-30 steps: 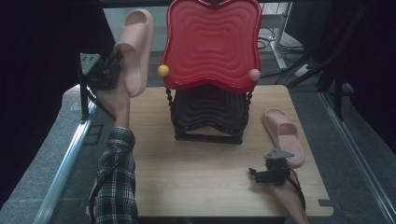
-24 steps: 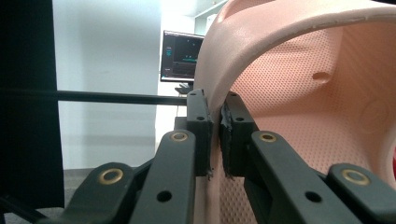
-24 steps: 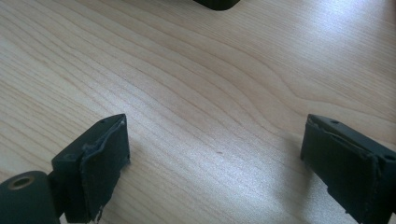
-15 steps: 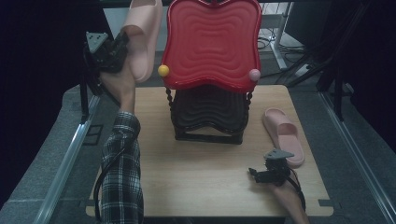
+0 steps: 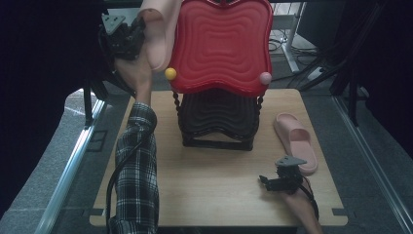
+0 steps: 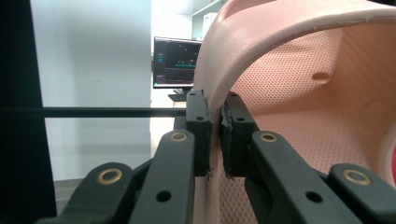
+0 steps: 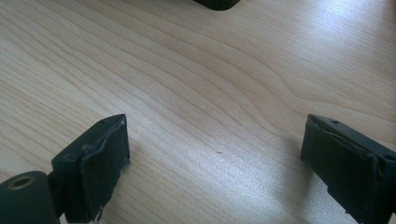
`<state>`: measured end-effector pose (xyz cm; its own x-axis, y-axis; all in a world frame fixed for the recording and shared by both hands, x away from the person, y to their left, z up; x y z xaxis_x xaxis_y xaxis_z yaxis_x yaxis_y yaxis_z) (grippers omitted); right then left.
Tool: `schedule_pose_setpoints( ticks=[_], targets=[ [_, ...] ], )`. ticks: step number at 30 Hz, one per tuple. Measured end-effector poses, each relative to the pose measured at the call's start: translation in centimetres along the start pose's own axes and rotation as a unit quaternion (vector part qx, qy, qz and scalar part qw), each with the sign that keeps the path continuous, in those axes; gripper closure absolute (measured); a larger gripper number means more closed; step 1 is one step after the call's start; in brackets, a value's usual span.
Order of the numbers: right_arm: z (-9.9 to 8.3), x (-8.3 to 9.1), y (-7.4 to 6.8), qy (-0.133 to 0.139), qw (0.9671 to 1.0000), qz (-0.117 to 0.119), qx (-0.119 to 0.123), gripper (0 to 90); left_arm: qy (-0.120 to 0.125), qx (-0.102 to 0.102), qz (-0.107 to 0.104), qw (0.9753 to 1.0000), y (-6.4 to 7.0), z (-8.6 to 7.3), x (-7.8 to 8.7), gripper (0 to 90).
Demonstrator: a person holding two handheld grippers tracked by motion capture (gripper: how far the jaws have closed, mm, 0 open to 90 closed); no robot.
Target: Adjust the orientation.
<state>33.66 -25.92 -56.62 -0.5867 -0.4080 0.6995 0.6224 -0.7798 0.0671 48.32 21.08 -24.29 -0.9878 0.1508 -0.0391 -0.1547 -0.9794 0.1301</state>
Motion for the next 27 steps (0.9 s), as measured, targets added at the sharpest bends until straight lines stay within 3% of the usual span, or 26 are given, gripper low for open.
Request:
schedule_pose_setpoints(
  ticks=[5, 13, 17, 19, 21, 27],
  targets=[
    [0.0, 0.0, 0.0, 0.000, 1.0000, 0.000, 0.000, 7.9, -0.012, -0.013, -0.004, 0.9998, 1.6, 0.1, -0.8, 83.3],
    [0.0, 0.0, 0.0, -0.001, 1.0000, 0.000, 0.001, 7.8, -0.024, -0.006, -0.013, 0.9996, 2.7, 0.3, -1.4, 82.7],
    [0.0, 0.0, 0.0, -0.001, 1.0000, 0.000, 0.001, 7.8, -0.041, -0.025, -0.013, 0.9988, 3.4, 0.5, -1.7, 81.7],
    [0.0, 0.0, 0.0, -0.001, 1.0000, 0.000, 0.001, 7.8, -0.044, -0.025, -0.016, 0.9986, 3.4, 0.5, -1.8, 79.3],
    [0.0, 0.0, 0.0, -0.001, 1.0000, 0.000, 0.002, 7.8, -0.037, -0.006, -0.039, 0.9986, 3.3, 0.6, -1.6, 70.8],
    [0.0, 0.0, 0.0, -0.001, 1.0000, 0.000, 0.001, 7.7, -0.032, -0.016, -0.049, 0.9982, 3.6, 0.6, -1.0, 66.0]
  ],
)
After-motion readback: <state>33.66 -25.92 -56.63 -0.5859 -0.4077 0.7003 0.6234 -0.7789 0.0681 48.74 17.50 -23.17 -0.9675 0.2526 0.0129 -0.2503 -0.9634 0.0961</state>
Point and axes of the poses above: each handheld gripper's, and its own axes: x roughly backward along the jaws, z roughly out of its top, y roughly to its right, the point moved 2 cm from there along -x, roughly forward along the jaws, and after that the axes turned 2 degrees about x, right-handed, at the moved point
